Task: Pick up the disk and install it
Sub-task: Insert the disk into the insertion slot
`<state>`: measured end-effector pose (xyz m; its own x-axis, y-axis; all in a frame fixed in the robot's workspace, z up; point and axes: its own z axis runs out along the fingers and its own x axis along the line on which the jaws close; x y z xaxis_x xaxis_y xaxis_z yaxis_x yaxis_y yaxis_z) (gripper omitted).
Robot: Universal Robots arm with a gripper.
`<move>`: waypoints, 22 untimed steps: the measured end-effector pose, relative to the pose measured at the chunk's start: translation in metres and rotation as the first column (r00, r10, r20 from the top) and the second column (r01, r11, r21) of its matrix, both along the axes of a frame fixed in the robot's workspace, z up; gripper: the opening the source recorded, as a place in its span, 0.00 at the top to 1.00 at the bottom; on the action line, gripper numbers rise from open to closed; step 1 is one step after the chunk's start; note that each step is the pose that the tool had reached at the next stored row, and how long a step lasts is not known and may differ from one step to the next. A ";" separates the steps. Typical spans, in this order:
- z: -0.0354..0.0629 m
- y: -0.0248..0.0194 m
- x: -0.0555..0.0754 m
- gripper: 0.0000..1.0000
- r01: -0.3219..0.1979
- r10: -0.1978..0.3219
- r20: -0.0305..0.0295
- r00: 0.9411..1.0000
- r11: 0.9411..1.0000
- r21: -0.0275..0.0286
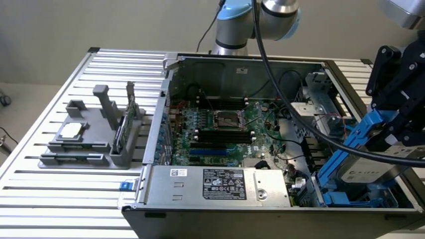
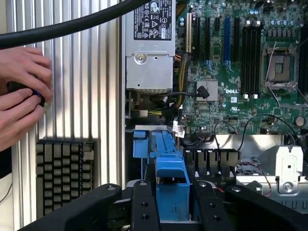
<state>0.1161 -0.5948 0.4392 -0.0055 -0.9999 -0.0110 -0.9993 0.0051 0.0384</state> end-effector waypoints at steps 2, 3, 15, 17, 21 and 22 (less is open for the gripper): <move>-0.0012 0.0001 0.000 0.67 0.000 0.000 0.000 1.000 1.000 -0.002; -0.0018 0.0001 0.000 0.67 0.000 0.000 0.000 1.000 1.000 -0.002; -0.0062 0.0028 0.000 0.67 0.001 -0.001 0.000 1.000 1.000 -0.003; -0.0074 0.0029 0.000 0.67 0.002 -0.002 0.000 1.000 1.000 -0.003; -0.0105 0.0032 0.001 0.67 0.002 -0.002 0.000 1.000 1.000 -0.003; -0.0113 0.0033 0.001 0.67 0.002 -0.002 0.000 1.000 1.000 -0.003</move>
<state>0.1167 -0.5916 0.4279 -0.0078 -0.9999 -0.0076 -0.9992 0.0075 0.0383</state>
